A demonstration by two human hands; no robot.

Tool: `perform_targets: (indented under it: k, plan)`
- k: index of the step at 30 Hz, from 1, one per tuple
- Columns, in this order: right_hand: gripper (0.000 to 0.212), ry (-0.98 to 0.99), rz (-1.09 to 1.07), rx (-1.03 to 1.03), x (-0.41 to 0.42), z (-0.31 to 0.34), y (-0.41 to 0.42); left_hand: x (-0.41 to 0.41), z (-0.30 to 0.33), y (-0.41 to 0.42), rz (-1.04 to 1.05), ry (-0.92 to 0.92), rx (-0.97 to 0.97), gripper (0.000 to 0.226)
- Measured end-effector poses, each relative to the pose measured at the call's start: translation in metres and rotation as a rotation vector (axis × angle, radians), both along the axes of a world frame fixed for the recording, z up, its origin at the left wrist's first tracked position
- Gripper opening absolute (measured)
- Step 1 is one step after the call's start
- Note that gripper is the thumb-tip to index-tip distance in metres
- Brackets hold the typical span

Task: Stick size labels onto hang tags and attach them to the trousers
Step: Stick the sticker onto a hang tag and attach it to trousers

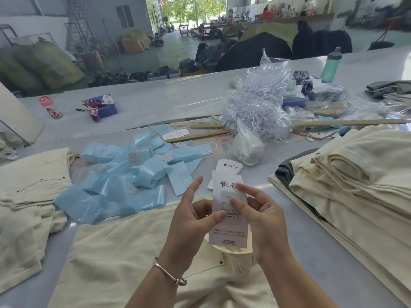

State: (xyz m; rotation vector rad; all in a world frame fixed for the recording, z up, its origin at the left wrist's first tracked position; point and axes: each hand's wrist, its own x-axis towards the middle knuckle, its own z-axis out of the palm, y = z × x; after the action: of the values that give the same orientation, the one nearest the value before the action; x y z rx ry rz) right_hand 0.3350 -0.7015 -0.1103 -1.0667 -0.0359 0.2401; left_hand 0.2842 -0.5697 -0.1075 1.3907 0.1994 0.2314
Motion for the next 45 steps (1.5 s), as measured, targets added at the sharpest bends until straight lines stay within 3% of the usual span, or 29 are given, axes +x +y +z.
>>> perform_targets:
  k: [8,14,18,21,24,27,33,36,38,43,45]
  plan:
    - [0.020,-0.065,-0.085,-0.064,0.002,0.005,0.002,-0.001,-0.003,0.003,-0.104,0.037,-0.076,0.088]
    - [0.013,-0.079,-0.058,-0.132,-0.004,0.003,0.011,0.007,-0.005,0.002,0.001,-0.031,-0.106,0.086]
    - [0.016,-0.008,0.010,-0.116,0.005,-0.013,0.010,0.007,-0.014,0.008,0.058,0.017,-0.070,0.068]
    - [0.019,-0.053,-0.092,-0.349,0.031,-0.041,-0.004,0.007,-0.022,0.020,0.119,0.079,0.033,0.041]
    - [0.014,-0.114,-0.231,-0.872,0.070,-0.074,-0.037,0.004,-0.031,0.036,0.158,0.137,0.094,0.014]
    - [0.012,-0.059,-0.139,-1.235,0.097,-0.102,-0.068,0.003,-0.039,0.047,0.193,0.170,0.097,0.010]
    - [0.025,0.030,-0.130,-1.449,0.117,-0.126,-0.070,0.011,-0.053,0.046,0.186,0.216,0.067,0.011]
    - [0.011,0.053,-0.084,-1.535,0.121,-0.128,-0.057,0.014,-0.055,0.045,0.180,0.231,0.069,0.010]
    - [0.017,0.051,-0.064,-1.559,0.123,-0.130,-0.049,0.015,-0.055,0.046,0.186,0.242,0.076,0.009]
    - [0.021,-0.042,0.037,-1.683,0.124,-0.127,-0.041,0.012,-0.055,0.046,0.178,0.255,0.084,0.009]
    - [0.017,-0.117,0.023,-1.601,0.121,-0.125,-0.041,0.010,-0.053,0.044,0.174,0.251,0.090,0.016]
